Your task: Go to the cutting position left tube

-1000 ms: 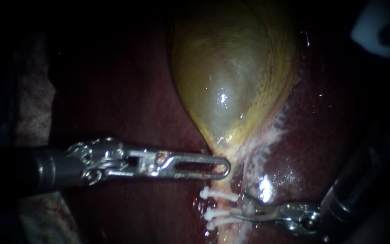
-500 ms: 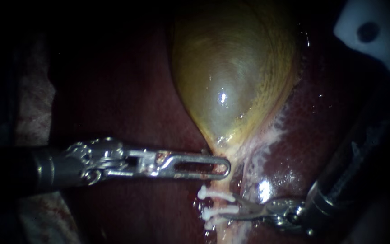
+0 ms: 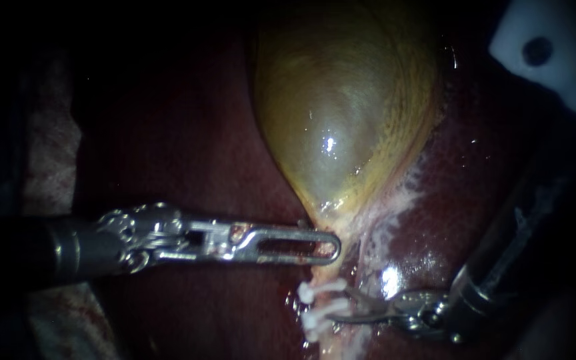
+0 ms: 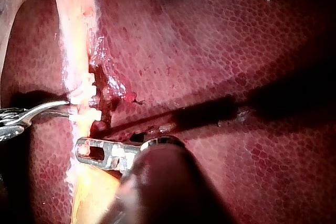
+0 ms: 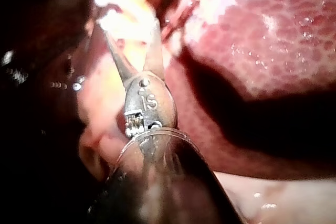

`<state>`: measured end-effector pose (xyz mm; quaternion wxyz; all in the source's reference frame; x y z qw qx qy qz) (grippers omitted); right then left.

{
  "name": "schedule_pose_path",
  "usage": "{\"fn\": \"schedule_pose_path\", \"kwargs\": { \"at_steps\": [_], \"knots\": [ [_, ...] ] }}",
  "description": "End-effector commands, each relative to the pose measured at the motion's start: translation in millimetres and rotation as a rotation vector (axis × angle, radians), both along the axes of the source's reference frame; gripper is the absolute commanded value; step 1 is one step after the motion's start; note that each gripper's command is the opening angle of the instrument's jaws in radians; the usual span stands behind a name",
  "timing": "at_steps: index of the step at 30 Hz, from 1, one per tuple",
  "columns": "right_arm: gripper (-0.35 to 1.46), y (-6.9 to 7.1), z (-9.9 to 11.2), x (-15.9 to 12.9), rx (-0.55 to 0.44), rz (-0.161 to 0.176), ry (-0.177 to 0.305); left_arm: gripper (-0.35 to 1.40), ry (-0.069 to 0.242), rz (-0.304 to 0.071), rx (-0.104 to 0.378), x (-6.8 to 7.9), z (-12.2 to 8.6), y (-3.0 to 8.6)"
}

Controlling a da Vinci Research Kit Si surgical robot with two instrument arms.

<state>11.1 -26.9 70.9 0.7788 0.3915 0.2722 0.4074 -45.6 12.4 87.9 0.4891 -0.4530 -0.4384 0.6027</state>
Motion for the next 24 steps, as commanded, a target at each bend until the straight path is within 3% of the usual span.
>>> {"fn": "schedule_pose_path", "kwargs": {
  "at_steps": [1, 24],
  "knots": [
    [1.38, 0.0, -0.1, 0.0, -0.001, 0.001, 0.006, -0.35, 0.0, 0.0, 0.0, 0.0, 0.0, 0.0],
    [1.38, -0.1, 1.7, 1.5, 0.008, 0.002, 0.013, -0.35, 0.0, 0.0, 0.001, 0.0, -0.2, -0.1]
  ]
}}
